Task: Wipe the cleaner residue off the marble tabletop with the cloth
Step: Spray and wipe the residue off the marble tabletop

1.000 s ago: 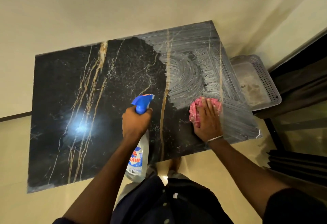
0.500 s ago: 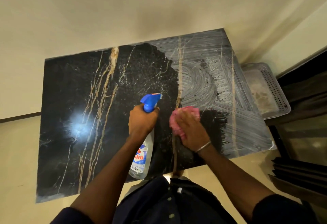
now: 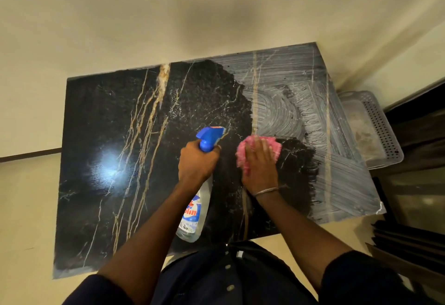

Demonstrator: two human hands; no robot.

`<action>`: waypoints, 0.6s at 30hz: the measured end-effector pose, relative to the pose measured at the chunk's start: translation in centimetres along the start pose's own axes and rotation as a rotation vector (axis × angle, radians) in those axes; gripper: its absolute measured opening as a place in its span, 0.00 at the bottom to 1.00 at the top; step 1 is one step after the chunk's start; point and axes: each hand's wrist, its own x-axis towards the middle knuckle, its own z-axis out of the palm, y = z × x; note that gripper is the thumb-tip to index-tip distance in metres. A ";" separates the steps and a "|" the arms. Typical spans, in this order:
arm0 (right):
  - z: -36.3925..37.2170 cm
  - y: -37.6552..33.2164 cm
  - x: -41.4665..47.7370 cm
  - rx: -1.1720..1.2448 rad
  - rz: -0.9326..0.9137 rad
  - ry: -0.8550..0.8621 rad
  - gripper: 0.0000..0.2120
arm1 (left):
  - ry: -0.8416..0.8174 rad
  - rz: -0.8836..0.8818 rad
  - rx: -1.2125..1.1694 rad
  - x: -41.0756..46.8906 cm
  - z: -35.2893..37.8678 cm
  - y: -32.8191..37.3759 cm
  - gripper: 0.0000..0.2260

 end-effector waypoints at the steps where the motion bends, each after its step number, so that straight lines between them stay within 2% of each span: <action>1: 0.3 -1.0 0.1 0.008 -0.063 -0.009 0.31 | -0.003 -0.001 0.006 0.0 0.0 0.0 0.10; 4: 0.8 -1.1 0.5 -0.019 -0.202 -0.056 0.32 | -0.023 0.009 0.004 0.2 0.2 0.2 0.10; 6: 0.3 0.5 0.7 -0.020 -0.210 -0.058 0.30 | -0.034 0.000 -0.004 0.5 0.2 0.4 0.11; 13: -3.3 10.0 2.9 -0.057 0.149 0.002 0.33 | -0.041 0.022 -0.026 1.0 0.1 1.1 0.10; 18: -2.0 7.0 3.8 0.010 0.331 0.056 0.33 | -0.035 0.025 -0.029 1.3 0.1 1.0 0.07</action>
